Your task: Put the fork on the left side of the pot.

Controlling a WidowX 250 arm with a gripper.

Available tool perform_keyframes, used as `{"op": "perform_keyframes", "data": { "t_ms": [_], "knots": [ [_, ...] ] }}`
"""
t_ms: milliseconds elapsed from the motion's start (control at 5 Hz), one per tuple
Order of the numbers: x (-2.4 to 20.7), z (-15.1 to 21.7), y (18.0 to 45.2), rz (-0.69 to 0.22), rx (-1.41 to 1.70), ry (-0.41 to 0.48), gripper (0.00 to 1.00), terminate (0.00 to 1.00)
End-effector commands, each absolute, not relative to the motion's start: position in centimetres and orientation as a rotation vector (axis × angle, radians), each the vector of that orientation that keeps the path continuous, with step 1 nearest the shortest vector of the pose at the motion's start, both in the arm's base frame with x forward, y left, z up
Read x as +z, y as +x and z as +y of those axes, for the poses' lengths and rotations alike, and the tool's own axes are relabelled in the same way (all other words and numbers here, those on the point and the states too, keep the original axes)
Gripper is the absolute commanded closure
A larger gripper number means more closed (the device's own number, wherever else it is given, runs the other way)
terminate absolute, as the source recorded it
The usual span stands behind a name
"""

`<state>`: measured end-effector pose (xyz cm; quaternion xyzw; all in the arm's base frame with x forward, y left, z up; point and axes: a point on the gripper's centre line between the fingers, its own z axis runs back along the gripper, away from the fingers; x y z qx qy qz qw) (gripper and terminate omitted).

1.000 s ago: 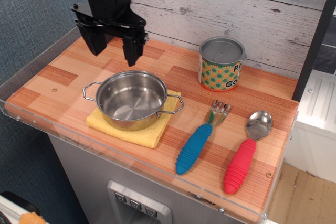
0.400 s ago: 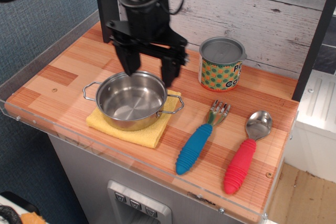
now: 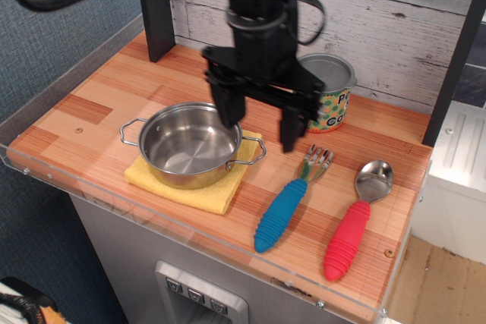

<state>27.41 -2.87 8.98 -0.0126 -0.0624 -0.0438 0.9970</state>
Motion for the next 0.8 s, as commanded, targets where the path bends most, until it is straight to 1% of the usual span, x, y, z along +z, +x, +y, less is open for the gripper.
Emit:
{"op": "perform_keyframes", "data": {
  "t_ms": [0,200,400,600],
  "knots": [
    [8.6,-5.0,27.3,-0.146,-0.12,-0.007,0.0,0.0],
    [7.2,-5.3,27.3,-0.119,-0.122,-0.007,0.0,0.0],
    [6.0,-5.5,27.1,-0.109,-0.133,0.012,0.0,0.0],
    [5.2,-5.5,27.0,-0.106,-0.138,0.02,0.0,0.0]
  ]
}}
